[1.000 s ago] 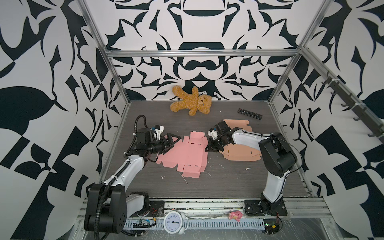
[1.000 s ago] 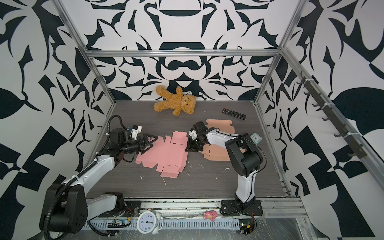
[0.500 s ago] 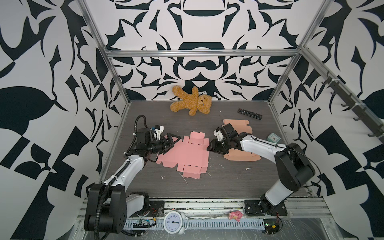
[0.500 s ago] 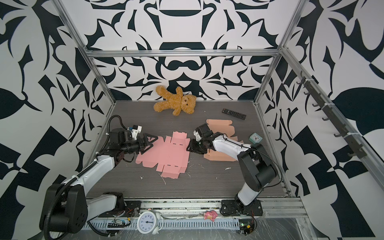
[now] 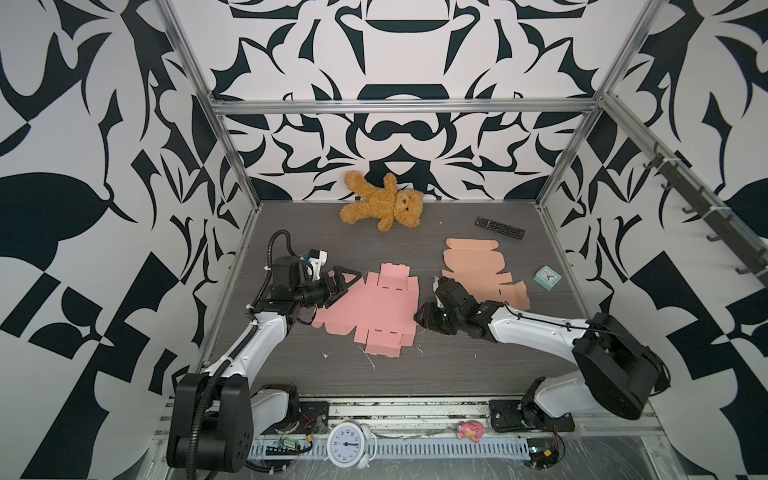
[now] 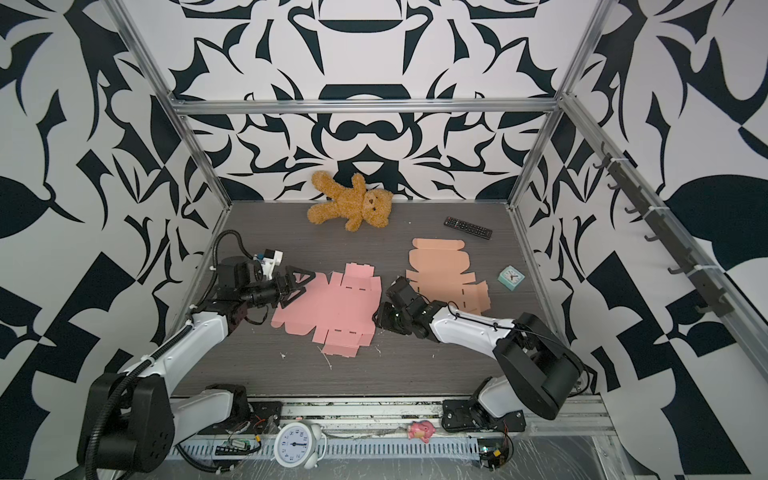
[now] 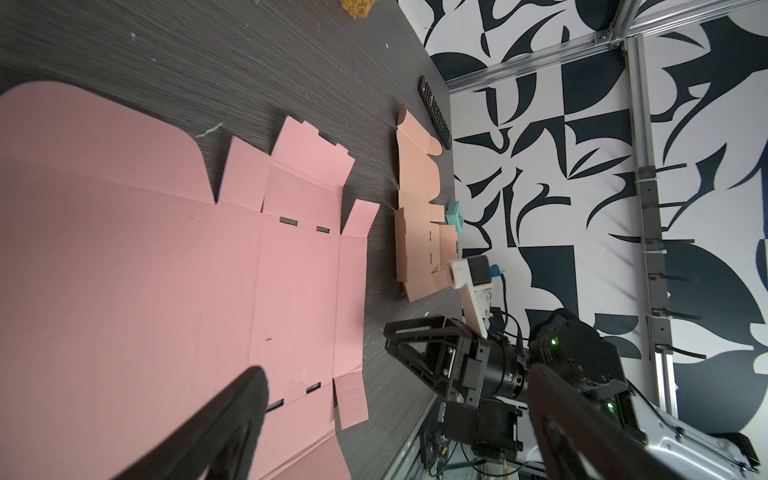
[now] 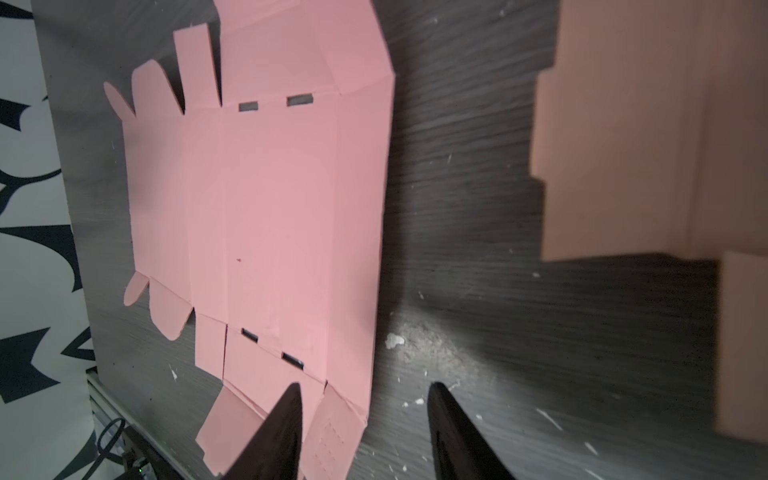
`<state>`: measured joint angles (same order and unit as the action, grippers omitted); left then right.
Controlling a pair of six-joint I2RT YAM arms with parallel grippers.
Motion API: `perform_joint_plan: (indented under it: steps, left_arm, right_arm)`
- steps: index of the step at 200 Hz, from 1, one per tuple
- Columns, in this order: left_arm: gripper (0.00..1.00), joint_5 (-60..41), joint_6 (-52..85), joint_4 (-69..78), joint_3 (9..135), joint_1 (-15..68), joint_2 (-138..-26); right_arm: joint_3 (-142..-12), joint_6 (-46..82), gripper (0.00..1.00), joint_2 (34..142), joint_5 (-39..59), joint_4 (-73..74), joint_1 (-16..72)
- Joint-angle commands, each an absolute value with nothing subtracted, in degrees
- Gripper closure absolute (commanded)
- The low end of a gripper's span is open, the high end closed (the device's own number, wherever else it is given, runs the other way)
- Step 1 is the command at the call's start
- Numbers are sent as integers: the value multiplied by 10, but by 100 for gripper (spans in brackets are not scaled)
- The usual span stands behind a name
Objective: Fold the paper box
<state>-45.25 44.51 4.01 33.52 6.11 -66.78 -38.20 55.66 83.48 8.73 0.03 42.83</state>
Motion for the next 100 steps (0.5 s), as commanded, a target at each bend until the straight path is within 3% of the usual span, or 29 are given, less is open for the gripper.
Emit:
perform_joint_plan:
  steps: [1,100]
  left_arm:
    - [0,-460,438,29,339,59,-656]
    - [0,-444,417,-2,350,59,-641]
  right_arm:
    - [-370,593,50,854,80,97,421]
    - [-382,600,54,930,120,166,388]
